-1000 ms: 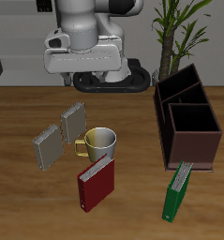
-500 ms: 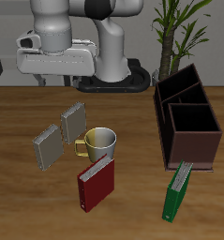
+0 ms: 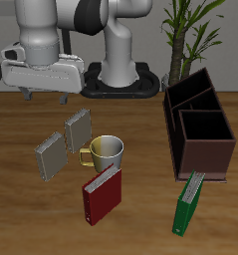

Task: Place the right yellow book into the left desk caddy's front compartment

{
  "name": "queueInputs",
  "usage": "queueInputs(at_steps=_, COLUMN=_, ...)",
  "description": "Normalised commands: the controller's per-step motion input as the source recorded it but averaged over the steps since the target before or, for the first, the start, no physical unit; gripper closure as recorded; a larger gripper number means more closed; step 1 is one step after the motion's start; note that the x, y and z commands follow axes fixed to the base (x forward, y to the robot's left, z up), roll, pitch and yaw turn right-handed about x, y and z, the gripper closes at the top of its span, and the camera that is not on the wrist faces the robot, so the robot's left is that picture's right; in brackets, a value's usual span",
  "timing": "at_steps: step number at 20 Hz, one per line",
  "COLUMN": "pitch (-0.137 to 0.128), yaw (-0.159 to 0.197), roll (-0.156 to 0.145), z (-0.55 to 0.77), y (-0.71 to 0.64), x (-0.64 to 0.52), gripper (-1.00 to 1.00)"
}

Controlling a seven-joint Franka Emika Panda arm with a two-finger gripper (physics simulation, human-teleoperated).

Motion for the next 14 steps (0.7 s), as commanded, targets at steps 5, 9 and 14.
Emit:
queueInputs(at_steps=5, pitch=-0.015, yaw=-0.037, roll=-0.041, z=-0.15, y=-0.18, x=0.02, gripper=-1.0)
queueInputs(at_steps=9, pitch=-0.012, yaw=-0.034, roll=-0.024, z=-0.22, y=-0.12, x=-0.01, gripper=-1.0)
queueInputs(at_steps=14, pitch=-0.019, yaw=-0.056, roll=-0.031, z=-0.25, y=-0.12, x=0.01, gripper=-1.0)
